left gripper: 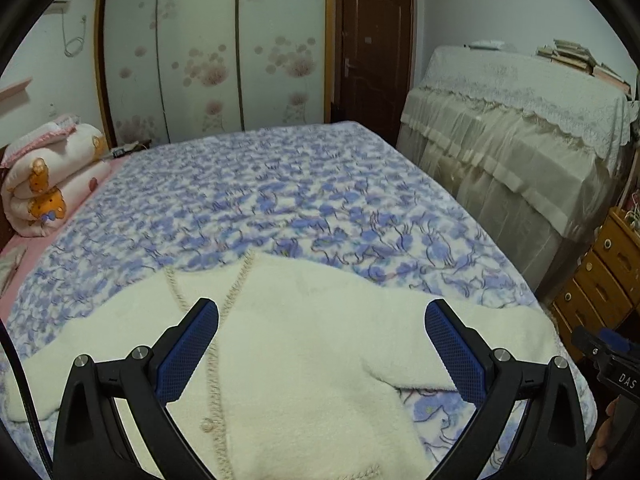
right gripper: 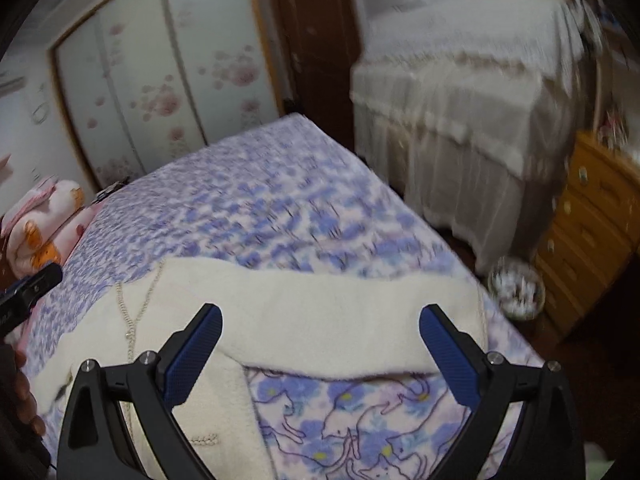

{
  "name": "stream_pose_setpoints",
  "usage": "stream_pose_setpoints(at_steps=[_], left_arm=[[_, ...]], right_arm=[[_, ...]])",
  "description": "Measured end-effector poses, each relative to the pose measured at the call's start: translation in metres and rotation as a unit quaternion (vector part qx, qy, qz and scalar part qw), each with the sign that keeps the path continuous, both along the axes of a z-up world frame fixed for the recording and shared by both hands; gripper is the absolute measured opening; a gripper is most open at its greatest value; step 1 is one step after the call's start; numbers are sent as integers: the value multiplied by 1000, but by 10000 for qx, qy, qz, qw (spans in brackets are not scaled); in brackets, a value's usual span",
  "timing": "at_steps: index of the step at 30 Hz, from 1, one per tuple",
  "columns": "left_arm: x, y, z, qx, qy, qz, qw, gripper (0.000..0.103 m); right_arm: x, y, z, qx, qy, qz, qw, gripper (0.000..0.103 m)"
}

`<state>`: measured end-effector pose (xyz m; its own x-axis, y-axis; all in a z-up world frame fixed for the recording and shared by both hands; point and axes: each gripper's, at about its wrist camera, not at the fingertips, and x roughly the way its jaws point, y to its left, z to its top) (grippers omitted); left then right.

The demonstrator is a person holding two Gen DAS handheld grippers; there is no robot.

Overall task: Fold large clothes
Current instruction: 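Grasp the cardigan sleeve cuff with the right gripper and fold it across the body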

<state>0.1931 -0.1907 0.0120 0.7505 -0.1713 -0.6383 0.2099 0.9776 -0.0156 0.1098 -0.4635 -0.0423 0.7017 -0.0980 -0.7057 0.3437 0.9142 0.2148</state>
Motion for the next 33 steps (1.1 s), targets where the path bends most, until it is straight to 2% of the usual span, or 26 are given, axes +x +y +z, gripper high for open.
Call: stream_pose_setpoints(at_steps=[6,10,13,17,20,21,23,24,25,27,30,33], left_arm=[[37,-33,-70,194,400,-35,9990,103],[52,-50,-113,254,695,-98,9972,103],[59,-61,-138,369,893,-138,9952,103],[65,-75,-167,447,1214,-264,9912,103],[64,-79,-175,453,1348,-313,9893,102],[62,-77,-176,417,1382,-334,9890,103],[59,-72,-173,351,1408,-361,9888,103],[57,-68,-172,328,1410,-352,9888,103],[56,-63,-169,297,1402,-335,9891,103],[51,-48,-161,220,1376,-288,9898,103],[41,-22,-148,131,1274,-143,9917,103],[29,9,-136,58,1124,82,9936,103]], right_arm=[[13,-51,-87,967,820,-607,9901,99],[11,-78,-137,1515,1138,-954,9772,91],[9,-95,-164,1907,1247,-1243,9657,89],[13,-109,-180,2066,1183,-1516,9593,89],[19,-118,-183,2058,1074,-1700,9577,85],[21,-120,-182,2012,1059,-1762,9577,79],[24,-121,-177,1837,967,-1846,9606,60],[27,-121,-173,1664,957,-1880,9632,37],[29,-119,-166,1400,990,-1902,9667,9],[28,-113,-149,1216,718,-1827,9730,8],[30,-82,-104,637,77,-1433,9876,8],[40,-28,-61,177,-449,-611,9970,8]])
